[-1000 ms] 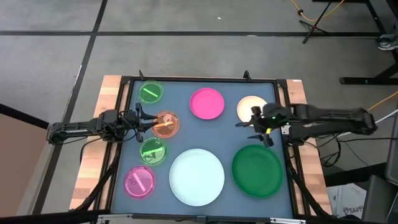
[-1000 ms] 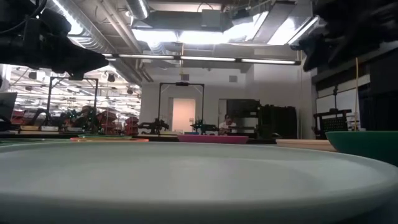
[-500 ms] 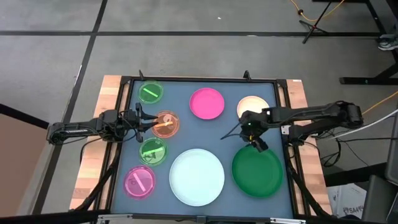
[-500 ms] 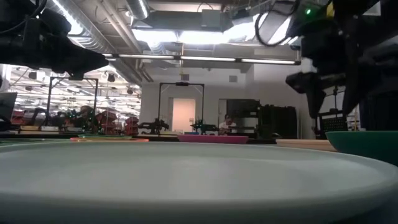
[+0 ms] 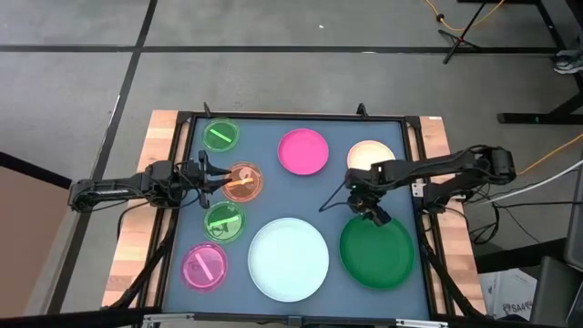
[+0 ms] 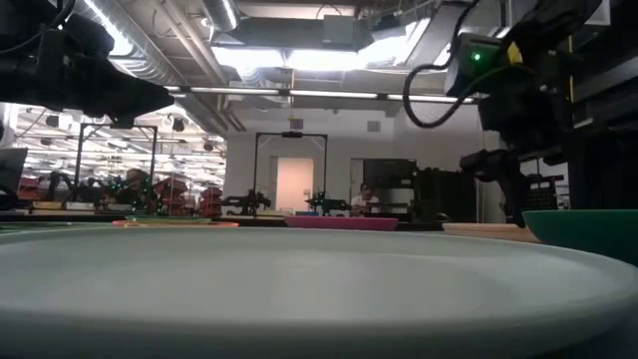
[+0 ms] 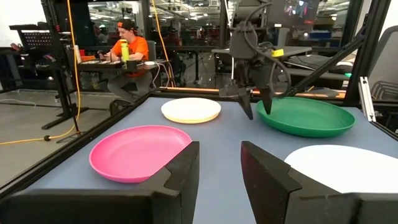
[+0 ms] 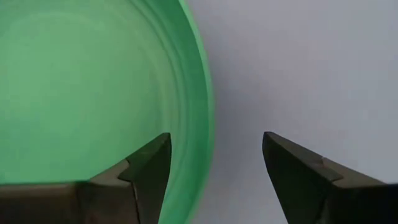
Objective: Stack plastic plates
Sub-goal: Stack the green plate on the large light blue plate
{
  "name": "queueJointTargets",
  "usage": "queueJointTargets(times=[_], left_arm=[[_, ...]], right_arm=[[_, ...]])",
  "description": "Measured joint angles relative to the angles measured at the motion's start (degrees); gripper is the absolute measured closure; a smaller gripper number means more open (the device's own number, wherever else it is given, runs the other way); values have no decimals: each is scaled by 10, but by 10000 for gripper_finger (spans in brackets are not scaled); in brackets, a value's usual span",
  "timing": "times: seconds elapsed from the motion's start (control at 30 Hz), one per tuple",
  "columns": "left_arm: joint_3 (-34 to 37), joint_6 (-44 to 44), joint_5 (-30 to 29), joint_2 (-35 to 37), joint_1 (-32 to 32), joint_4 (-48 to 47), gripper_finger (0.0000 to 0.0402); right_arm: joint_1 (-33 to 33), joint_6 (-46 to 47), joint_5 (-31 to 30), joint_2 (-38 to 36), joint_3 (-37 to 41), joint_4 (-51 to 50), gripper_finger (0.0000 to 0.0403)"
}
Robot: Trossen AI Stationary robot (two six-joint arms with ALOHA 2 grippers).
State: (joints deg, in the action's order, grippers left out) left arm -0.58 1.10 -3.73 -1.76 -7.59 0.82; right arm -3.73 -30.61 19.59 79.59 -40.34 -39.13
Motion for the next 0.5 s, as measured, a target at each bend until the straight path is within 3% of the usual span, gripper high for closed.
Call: queueJointTargets(times=[0.5], left_arm=[[0,0,0,0,0,0,290]], right_arm=[[0,2,6,36,0,-1,157]])
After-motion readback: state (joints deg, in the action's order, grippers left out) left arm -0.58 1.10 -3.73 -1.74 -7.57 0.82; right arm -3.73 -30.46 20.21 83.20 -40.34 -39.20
